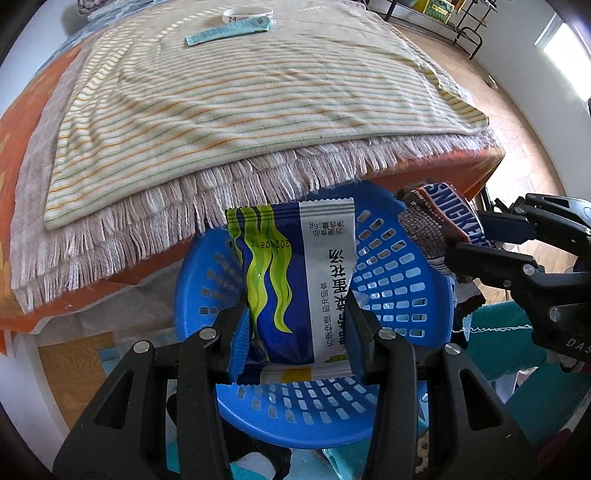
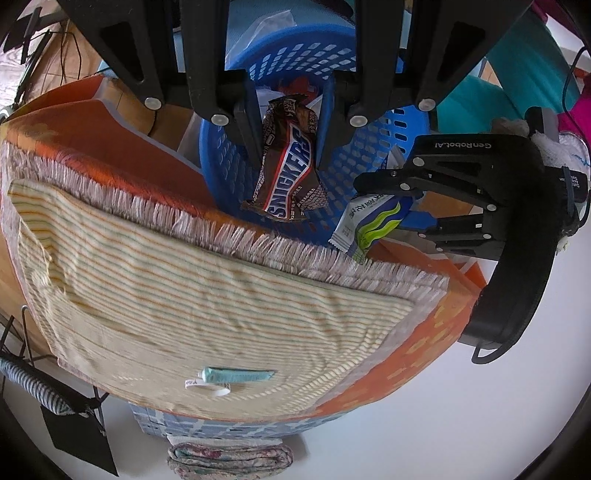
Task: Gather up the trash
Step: 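Open both tools to drop the packet and Snickers bar into the basket, then reach the left tool to the light blue tube while the right tool reaches the white wristband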
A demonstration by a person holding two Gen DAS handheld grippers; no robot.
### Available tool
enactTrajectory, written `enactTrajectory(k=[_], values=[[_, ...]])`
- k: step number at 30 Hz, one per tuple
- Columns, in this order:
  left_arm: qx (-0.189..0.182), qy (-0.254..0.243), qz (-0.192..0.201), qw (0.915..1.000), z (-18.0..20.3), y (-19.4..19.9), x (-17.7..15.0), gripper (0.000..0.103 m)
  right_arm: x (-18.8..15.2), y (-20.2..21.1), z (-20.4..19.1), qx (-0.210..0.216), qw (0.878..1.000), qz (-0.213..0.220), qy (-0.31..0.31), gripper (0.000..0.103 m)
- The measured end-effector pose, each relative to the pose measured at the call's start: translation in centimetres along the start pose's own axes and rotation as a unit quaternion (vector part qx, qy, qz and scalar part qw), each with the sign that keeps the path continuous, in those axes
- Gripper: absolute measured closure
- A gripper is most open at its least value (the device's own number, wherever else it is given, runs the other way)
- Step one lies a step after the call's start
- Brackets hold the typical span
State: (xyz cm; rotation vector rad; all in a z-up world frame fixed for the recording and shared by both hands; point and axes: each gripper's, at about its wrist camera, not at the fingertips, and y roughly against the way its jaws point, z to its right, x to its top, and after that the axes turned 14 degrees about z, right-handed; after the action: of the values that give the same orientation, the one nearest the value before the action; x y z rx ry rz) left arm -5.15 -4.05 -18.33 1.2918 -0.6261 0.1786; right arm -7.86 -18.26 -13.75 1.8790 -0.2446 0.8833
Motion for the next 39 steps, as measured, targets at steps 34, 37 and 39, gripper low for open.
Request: enactTrajectory(k=[34,37,39], values=[[0.028,0.031,0.025,0.9988,-1.7,1.4,1.3,0.041,1.9,1.4,-0.2,-0.055,0.997,0.045,0.023,0.011],[0.033,0.036,0.04,0.998,-1.8,1.9,2.1,0.041,2.5,1.7,0.3,-0.058,0.997,0.052,0.016,0.011],[0.038,0.039,0.053,0.9971,-1.8,2.5,2.8,0.041,3.0,1.8,0.8,-0.06,0.997,0.055,0.01,0.011]])
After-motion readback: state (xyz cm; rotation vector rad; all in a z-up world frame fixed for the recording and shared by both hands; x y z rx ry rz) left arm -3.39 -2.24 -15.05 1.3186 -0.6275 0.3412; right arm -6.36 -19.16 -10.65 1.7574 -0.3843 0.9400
